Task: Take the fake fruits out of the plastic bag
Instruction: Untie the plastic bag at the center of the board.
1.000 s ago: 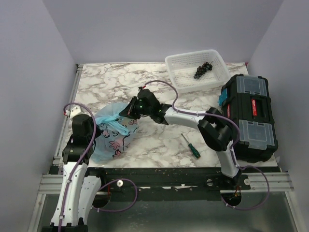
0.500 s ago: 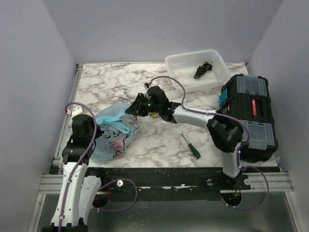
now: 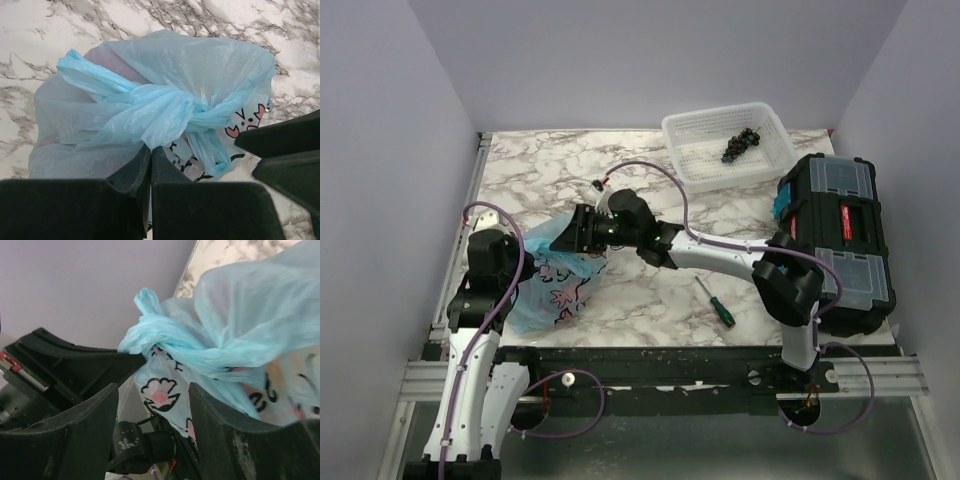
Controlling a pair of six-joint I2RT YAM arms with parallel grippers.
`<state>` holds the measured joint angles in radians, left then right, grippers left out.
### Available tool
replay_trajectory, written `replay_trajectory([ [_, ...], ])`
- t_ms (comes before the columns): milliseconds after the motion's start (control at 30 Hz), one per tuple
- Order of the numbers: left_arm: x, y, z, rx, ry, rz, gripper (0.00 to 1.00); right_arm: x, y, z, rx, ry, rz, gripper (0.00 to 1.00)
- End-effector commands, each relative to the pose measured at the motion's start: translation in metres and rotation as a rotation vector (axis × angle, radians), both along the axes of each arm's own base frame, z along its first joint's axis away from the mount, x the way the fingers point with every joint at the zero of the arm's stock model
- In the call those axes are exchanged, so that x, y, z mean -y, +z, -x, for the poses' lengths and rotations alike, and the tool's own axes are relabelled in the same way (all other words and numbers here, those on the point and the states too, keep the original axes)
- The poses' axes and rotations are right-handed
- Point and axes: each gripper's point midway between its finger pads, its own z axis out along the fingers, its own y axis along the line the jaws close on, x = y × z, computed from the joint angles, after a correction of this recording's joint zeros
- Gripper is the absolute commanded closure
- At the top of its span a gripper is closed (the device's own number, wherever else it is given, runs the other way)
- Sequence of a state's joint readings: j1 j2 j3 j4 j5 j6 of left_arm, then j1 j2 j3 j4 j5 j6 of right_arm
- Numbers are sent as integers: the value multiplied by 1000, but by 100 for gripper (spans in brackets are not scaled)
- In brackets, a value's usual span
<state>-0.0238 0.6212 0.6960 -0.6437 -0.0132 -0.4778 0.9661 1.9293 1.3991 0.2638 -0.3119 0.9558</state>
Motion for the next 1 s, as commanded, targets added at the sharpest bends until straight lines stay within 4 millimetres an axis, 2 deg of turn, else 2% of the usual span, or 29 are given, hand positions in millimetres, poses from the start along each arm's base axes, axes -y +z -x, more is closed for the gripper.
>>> replay_trajectory([
  [0, -1, 3, -3, 24, -25, -32, 100, -15, -11, 7, 25, 33, 44, 38],
  [267, 0, 4, -6, 35, -26, -29, 100, -12, -40, -14, 10, -92, 187, 33],
  [467, 1, 2, -8, 23, -34, -28, 100, -24, -48, -26, -66, -151, 192, 31],
  [567, 1, 2, -7, 24, -34, -28, 100, -23, -55, -31, -81, -184, 227, 31],
  [800, 4, 3, -8, 29, -51, -21, 100, -22, -71, -34, -80, -221, 277, 30],
  [967, 5, 3, -8, 26, -54, -20, 100, -26, -72, -34, -78, -228, 281, 36],
])
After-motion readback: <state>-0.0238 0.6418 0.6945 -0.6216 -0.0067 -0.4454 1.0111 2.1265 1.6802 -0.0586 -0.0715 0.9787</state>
